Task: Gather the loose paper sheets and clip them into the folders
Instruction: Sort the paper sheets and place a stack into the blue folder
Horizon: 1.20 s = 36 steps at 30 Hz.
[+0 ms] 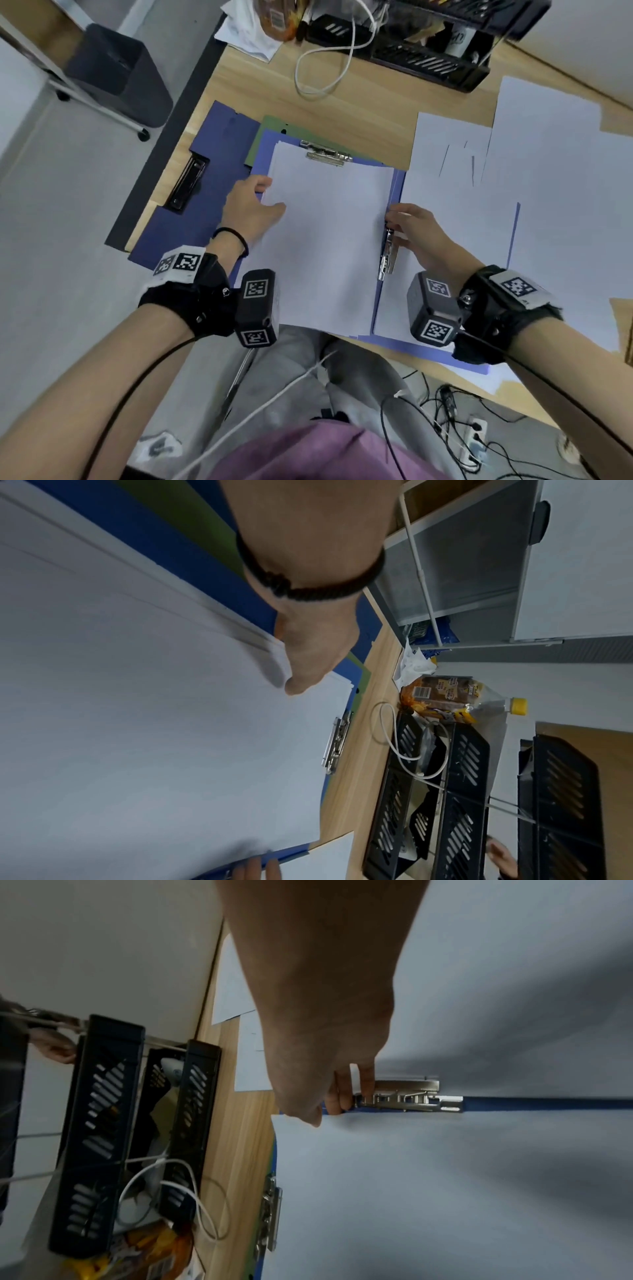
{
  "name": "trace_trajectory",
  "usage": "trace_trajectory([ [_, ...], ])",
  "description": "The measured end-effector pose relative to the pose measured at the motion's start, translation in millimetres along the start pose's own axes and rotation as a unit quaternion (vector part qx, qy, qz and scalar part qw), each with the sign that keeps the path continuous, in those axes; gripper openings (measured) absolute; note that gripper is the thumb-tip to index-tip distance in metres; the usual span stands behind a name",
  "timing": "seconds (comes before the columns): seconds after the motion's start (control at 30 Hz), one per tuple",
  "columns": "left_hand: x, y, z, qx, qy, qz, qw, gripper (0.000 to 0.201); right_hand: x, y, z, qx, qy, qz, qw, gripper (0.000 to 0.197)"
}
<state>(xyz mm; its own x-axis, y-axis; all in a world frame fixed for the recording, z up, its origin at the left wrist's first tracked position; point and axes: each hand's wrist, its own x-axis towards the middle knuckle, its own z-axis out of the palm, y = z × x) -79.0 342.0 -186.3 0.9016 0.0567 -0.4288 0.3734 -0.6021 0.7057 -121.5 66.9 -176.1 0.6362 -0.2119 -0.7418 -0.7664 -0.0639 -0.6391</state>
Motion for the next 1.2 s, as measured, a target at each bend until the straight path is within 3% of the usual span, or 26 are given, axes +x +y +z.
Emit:
trace_trajectory([
  [0.17,-10,-9,9,0.13,-0.027,0.027,0.991,0.082,9,-25,7,-0.08,0.039,-0.073,0.993,0.017],
  [0.4,-8,-21,12,0.19,-0.01,0.06,0.98,0.084,48,-93,82,-0.166,-0.016,-0.203,0.965,0.012],
  [0.57,-10,-21,12,0.207,0.008,0.055,0.977,0.084,70,-100,118,-0.158,-0.004,-0.173,0.972,0.008],
  [0.67,-9,-19,9,0.223,-0.003,0.054,0.973,0.085,80,-100,123,-0.175,0.018,-0.155,0.972,0.018],
  [0.8,-7,-15,5,0.24,-0.022,0.049,0.969,0.083,83,-104,125,-0.154,-0.009,-0.126,0.98,0.025],
  [0.93,-7,-13,4,0.25,-0.03,0.044,0.967,0.082,93,-113,130,-0.205,0.022,-0.1,0.973,0.035],
  [1.07,-8,-11,5,0.25,-0.032,0.041,0.967,0.081,98,-122,131,-0.239,0.0,-0.069,0.969,0.041],
  [1.2,-6,-10,4,0.272,-0.031,0.053,0.96,0.077,92,-126,133,-0.265,-0.019,-0.086,0.96,0.034],
])
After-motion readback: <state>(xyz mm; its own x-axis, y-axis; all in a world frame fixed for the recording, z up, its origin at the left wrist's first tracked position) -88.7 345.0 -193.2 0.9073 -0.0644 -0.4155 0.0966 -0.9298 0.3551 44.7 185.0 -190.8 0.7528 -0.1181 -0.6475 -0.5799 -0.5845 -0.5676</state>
